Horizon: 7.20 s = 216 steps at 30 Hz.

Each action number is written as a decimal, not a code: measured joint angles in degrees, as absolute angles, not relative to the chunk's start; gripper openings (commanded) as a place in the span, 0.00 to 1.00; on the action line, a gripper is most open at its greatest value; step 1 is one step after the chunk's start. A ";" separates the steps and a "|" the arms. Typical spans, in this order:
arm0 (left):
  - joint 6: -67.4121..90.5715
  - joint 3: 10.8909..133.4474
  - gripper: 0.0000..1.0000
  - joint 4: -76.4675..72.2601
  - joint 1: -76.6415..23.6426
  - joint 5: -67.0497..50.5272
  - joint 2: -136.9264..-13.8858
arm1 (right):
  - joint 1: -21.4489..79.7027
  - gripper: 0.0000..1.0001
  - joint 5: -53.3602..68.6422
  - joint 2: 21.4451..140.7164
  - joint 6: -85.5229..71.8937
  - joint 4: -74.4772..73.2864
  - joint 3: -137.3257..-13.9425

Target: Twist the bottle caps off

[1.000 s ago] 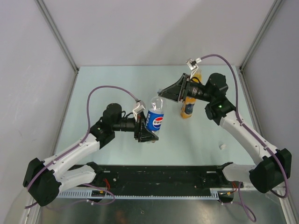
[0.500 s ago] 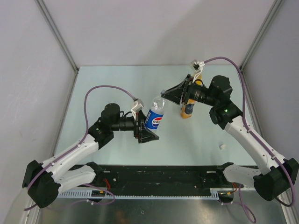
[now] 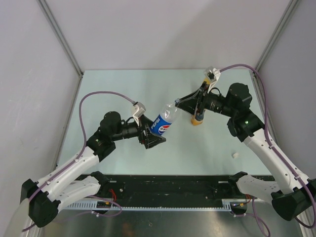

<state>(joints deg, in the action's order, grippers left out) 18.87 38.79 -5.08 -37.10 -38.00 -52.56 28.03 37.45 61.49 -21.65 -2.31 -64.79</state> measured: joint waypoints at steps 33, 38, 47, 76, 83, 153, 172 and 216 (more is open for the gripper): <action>14.48 38.70 0.99 -0.23 -37.10 -21.10 -45.10 | 30.22 0.00 27.97 60.82 -8.27 -15.75 -66.04; 14.50 38.68 0.99 0.27 -37.10 -21.10 -45.10 | 32.71 0.00 19.53 61.01 -6.26 -18.70 -66.26; 14.52 38.68 1.00 0.56 -37.10 -21.19 -45.60 | 34.20 0.00 2.76 64.69 -3.11 -23.24 -66.48; 14.57 38.68 0.99 0.62 -37.10 -23.31 -47.70 | 37.60 0.04 -11.40 72.12 0.54 -25.23 -66.41; 14.57 38.68 0.99 0.62 -37.10 -23.46 -47.68 | 37.82 0.25 -11.64 71.66 0.69 -22.90 -64.93; 16.53 37.50 0.99 3.66 -37.10 -0.36 -49.17 | 13.50 0.99 -4.93 56.64 -12.32 -19.59 -61.82; 17.23 36.29 0.99 4.45 -37.10 18.55 -45.71 | 12.53 0.99 -21.71 54.65 -11.53 -17.89 -51.90; 21.63 33.69 1.00 5.08 -37.10 26.96 -50.59 | 10.63 0.99 -24.69 58.39 -16.12 -6.39 -36.60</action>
